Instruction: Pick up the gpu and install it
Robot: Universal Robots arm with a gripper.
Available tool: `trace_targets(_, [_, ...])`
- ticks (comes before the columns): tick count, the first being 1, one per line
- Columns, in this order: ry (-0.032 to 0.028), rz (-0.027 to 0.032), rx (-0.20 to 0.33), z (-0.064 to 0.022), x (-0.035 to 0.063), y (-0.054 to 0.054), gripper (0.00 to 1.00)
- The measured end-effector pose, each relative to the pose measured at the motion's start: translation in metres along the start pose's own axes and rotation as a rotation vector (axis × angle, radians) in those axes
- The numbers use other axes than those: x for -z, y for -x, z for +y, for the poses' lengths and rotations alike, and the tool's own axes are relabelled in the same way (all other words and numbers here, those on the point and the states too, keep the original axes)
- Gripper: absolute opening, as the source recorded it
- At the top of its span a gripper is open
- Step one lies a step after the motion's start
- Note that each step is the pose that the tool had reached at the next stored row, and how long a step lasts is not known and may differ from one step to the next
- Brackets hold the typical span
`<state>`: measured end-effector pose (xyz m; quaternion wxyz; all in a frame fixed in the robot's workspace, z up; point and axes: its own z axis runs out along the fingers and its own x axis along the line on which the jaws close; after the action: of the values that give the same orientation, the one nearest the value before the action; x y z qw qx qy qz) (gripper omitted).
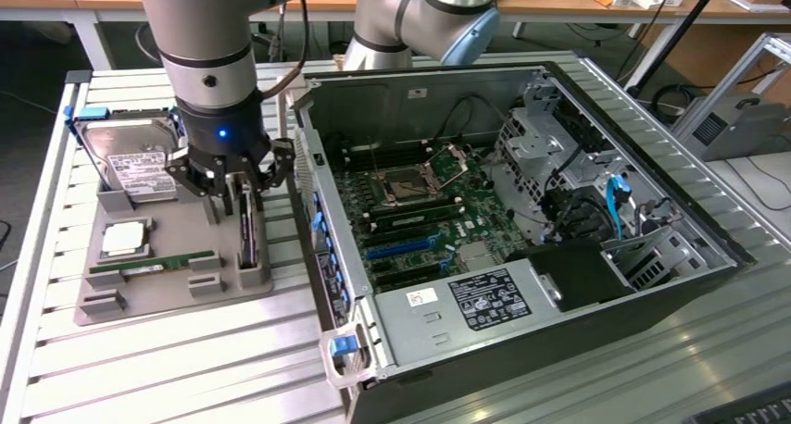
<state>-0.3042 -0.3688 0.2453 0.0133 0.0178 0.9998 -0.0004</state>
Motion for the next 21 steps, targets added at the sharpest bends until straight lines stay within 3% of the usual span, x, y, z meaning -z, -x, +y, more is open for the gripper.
trace_targets(11, [0.0, 0.0001, 0.003, 0.0001, -0.005, -0.0001, 0.42])
trace_targets(12, [0.0, 0.0001, 0.003, 0.0, -0.0049, -0.0002, 0.27])
trace_targets(16, [0.0002, -0.0001, 0.003, 0.0, -0.0049, -0.0001, 0.27])
trace_targets(21, [0.0, 0.0, 0.003, -0.0001, 0.0021, 0.0, 0.27])
